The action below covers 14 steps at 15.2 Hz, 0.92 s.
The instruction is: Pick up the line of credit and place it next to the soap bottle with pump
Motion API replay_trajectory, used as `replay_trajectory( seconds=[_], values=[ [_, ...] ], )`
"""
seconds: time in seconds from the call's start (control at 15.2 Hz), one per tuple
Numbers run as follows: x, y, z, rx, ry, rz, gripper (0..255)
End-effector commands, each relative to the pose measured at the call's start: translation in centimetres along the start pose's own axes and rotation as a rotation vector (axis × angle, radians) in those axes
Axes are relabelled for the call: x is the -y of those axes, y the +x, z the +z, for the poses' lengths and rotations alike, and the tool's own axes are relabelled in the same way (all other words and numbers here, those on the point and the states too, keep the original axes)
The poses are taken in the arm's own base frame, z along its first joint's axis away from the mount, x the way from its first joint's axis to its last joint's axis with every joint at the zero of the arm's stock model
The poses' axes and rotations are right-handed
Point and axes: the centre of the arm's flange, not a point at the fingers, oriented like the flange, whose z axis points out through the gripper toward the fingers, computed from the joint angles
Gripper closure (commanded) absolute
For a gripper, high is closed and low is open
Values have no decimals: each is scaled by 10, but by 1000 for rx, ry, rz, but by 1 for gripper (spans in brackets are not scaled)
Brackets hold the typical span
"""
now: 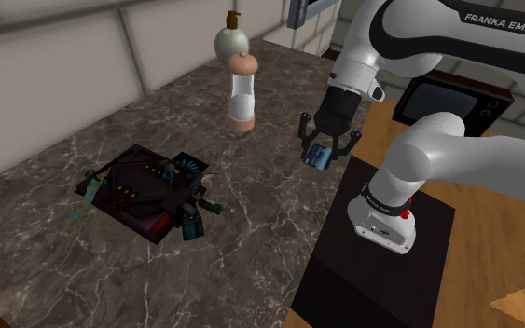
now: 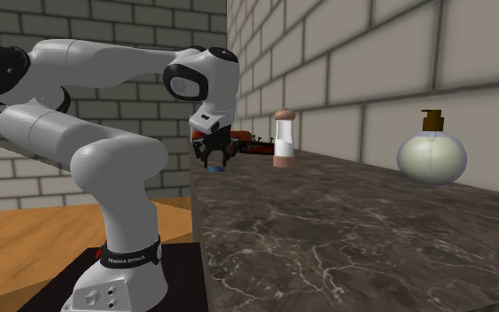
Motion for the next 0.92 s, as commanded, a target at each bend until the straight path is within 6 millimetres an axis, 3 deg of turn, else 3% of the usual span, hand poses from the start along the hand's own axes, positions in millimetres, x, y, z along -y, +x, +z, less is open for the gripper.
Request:
replay_trajectory(
  seconds=[0.0,0.13,0.86],
  values=[
    [0,0,0,0,0,0,255],
    [0,0,0,0,0,0,255],
    [0,-32,-48,0,0,0,255]
  ],
)
